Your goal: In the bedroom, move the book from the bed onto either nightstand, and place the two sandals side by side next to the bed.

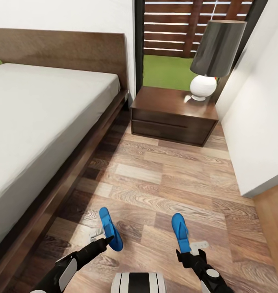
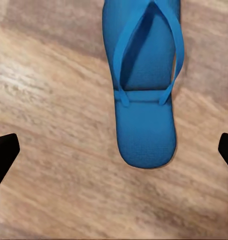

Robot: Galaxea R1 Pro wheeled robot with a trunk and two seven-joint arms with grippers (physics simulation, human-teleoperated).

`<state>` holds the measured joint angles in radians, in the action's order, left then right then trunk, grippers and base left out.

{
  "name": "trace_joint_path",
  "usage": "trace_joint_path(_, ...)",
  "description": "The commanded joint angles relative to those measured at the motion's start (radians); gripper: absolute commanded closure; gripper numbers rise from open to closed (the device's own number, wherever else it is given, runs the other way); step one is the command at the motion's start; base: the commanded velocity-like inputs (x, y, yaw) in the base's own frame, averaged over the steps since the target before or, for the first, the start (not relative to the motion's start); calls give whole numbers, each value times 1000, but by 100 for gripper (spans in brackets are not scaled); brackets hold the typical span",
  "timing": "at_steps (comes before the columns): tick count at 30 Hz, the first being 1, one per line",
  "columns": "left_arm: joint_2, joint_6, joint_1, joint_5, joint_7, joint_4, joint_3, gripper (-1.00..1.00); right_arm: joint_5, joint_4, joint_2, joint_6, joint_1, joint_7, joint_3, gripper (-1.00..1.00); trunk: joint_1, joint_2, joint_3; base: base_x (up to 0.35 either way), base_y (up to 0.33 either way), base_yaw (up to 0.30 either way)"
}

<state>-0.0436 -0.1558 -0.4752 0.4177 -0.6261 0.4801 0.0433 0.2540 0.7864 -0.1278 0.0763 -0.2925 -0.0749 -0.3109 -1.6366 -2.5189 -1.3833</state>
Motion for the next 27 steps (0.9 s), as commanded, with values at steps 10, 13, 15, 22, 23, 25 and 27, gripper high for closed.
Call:
trace_joint_path(10,1,-10,0,9,-3,0,1,100,8,2,-1,5,0,-8,-7,-100,0,0,-1,123,0,0)
trace_joint_path(13,1,-10,0,9,-4,0,0,100,8,2,-1,4,0,-8,-7,-100,0,0,-1,274,0,0)
trace_joint_path(15,1,-10,0,9,-4,0,1,100,8,2,-1,5,0,-8,-7,-100,0,0,-1,282,0,0)
trace_joint_path(22,1,-10,0,9,-4,0,1,100,8,1,-1,2,0,-8,-7,-100,0,0,-1,127,0,0)
trace_joint_path(23,1,-10,0,9,-4,0,1,100,8,1,-1,1,0,-8,-7,-100,0,0,-1,175,0,0)
trace_joint_path(25,1,-10,0,9,-4,0,1,100,8,1,-1,-1,0,-8,-7,-100,0,0,-1,265,0,0)
trace_joint_path(27,1,-10,0,9,-4,0,1,100,8,1,-1,-3,0,-8,-7,-100,0,0,-1,235,0,0)
